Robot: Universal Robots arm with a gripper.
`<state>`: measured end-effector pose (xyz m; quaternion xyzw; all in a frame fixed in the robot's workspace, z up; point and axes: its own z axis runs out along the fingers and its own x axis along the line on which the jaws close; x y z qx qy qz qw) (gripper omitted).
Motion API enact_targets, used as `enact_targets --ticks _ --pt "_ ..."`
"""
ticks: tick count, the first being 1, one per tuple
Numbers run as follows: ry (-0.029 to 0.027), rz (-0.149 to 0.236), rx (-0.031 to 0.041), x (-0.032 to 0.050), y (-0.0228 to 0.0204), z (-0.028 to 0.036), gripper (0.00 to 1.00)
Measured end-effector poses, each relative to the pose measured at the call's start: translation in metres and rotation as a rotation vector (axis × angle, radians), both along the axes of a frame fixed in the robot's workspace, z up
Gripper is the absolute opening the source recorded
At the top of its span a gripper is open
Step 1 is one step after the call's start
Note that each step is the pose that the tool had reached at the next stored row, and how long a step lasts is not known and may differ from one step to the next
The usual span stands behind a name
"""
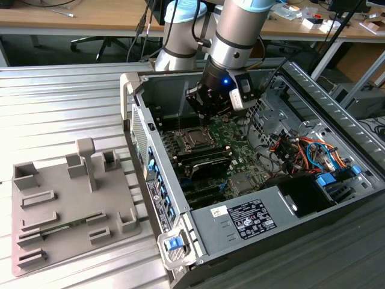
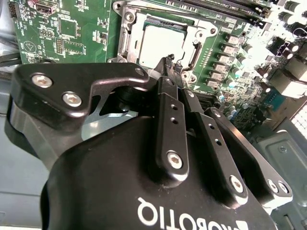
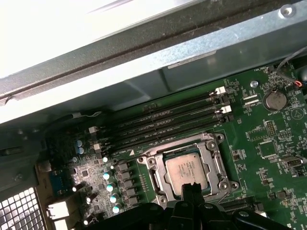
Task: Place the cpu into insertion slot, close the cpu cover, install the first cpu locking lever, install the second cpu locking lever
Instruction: 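Install the first cpu locking lever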
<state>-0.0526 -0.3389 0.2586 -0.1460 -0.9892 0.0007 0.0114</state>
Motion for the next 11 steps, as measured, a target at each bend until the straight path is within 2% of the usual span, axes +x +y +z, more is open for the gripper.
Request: enact_targets --ticks 11 --pt "0.0000 0.022 0.0000 0.0000 0.0000 0.0000 0.11"
